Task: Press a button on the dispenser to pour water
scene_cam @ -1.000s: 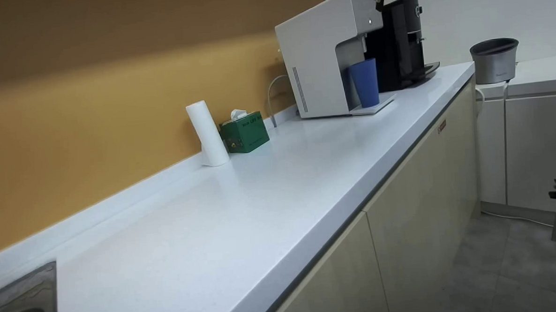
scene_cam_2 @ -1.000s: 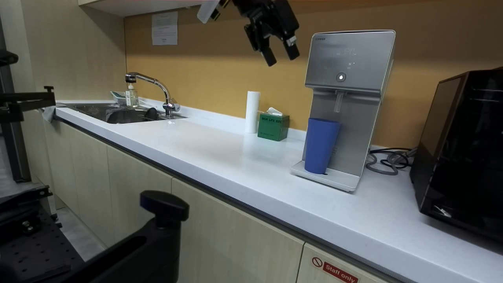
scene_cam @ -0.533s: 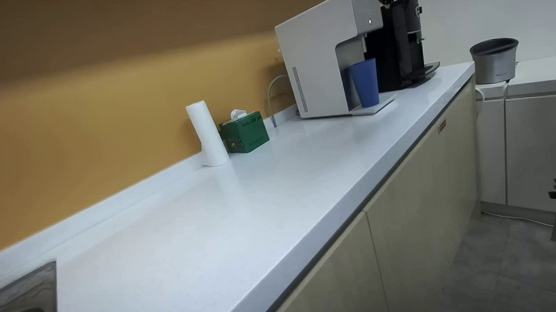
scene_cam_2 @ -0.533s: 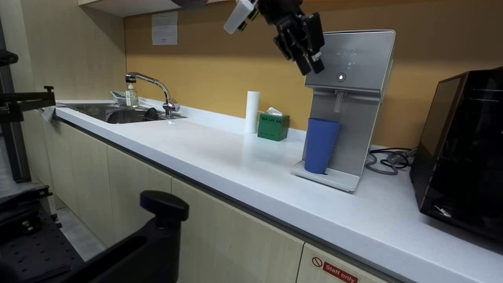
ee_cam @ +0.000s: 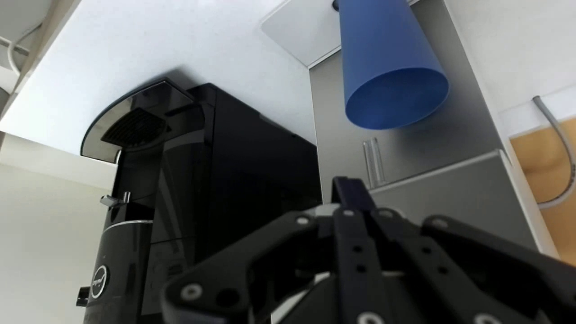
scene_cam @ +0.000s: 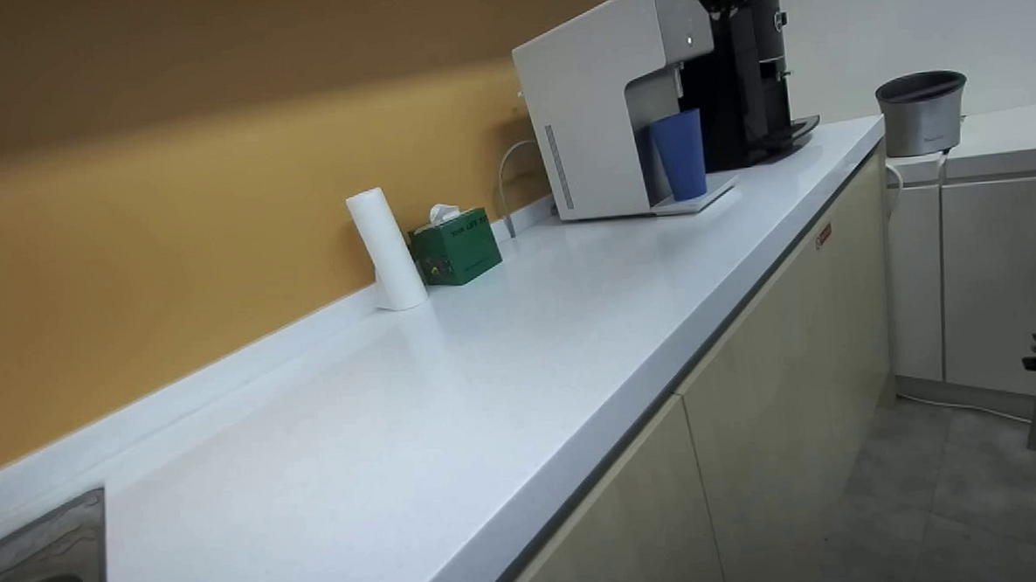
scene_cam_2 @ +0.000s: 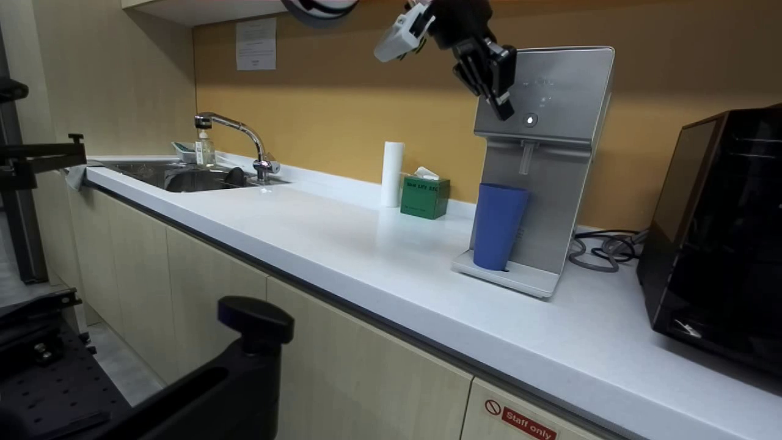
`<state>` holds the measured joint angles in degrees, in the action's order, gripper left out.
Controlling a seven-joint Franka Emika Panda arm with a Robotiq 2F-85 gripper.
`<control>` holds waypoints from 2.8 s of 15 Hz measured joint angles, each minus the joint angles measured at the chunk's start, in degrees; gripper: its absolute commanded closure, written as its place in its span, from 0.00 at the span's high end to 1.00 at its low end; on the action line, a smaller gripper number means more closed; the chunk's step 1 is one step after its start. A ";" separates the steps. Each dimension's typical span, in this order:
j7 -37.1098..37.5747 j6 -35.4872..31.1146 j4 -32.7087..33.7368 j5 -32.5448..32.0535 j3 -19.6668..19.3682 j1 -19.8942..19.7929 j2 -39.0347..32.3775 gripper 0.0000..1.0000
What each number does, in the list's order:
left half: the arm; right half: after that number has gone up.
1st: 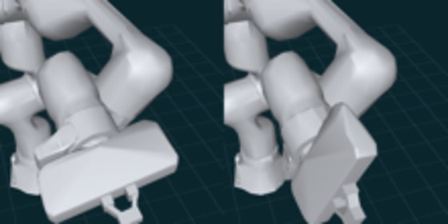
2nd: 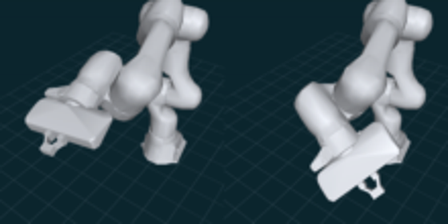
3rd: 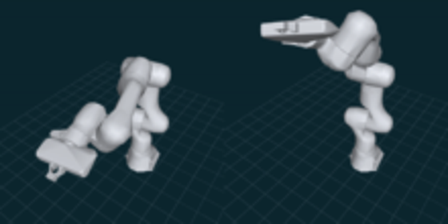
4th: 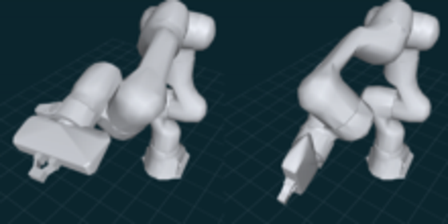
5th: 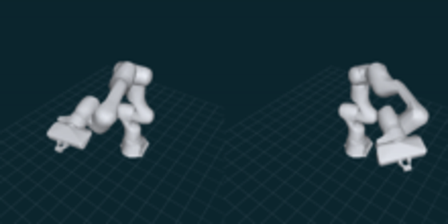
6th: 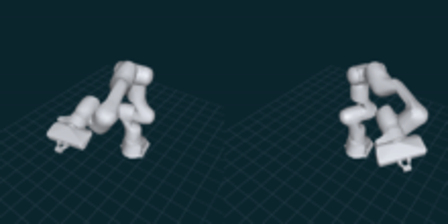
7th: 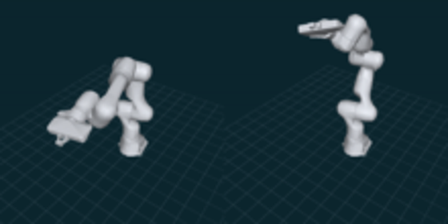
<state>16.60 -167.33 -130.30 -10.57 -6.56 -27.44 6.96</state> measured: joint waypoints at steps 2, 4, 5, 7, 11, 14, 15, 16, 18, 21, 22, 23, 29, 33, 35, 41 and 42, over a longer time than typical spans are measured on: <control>0.00 -1.50 0.71 0.54 -0.01 -0.09 -0.92 0.00; 0.01 -2.60 1.33 0.65 -0.01 -0.16 -1.71 0.01; 0.01 -2.84 1.61 0.66 -0.01 -0.16 -2.07 0.01; 0.01 -2.96 1.89 0.66 -0.01 -0.18 -2.47 0.00; -0.54 -3.00 1.73 1.43 0.00 -0.05 -2.58 0.00; -7.52 -3.10 1.72 8.74 -2.16 3.67 -3.02 0.00; -10.92 -3.24 1.72 12.53 -2.20 4.44 -3.13 0.00; -14.08 -3.46 1.73 16.09 -2.22 5.14 -3.16 0.00; -18.75 -4.30 1.76 20.55 -2.33 5.81 -3.18 0.00; -22.58 -6.11 1.78 20.73 -2.94 5.57 -3.54 0.00; -23.65 -6.58 1.78 20.14 -3.13 5.29 -3.80 0.00; -24.47 -7.01 1.78 19.25 -3.31 4.93 -4.09 0.00; -27.82 -9.68 1.86 18.90 -3.72 4.34 -5.81 0.00; -29.95 -10.23 2.04 22.21 -3.42 5.11 -5.99 0.00; -31.21 -10.26 2.15 24.16 -3.31 5.57 -5.99 0.00; -33.84 -10.30 2.60 27.87 -3.25 6.08 -6.07 0.00; -34.02 -10.31 2.73 28.29 -3.25 6.08 -6.17 0.00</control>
<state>-17.42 -177.63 -127.57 17.71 -9.81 -21.37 0.80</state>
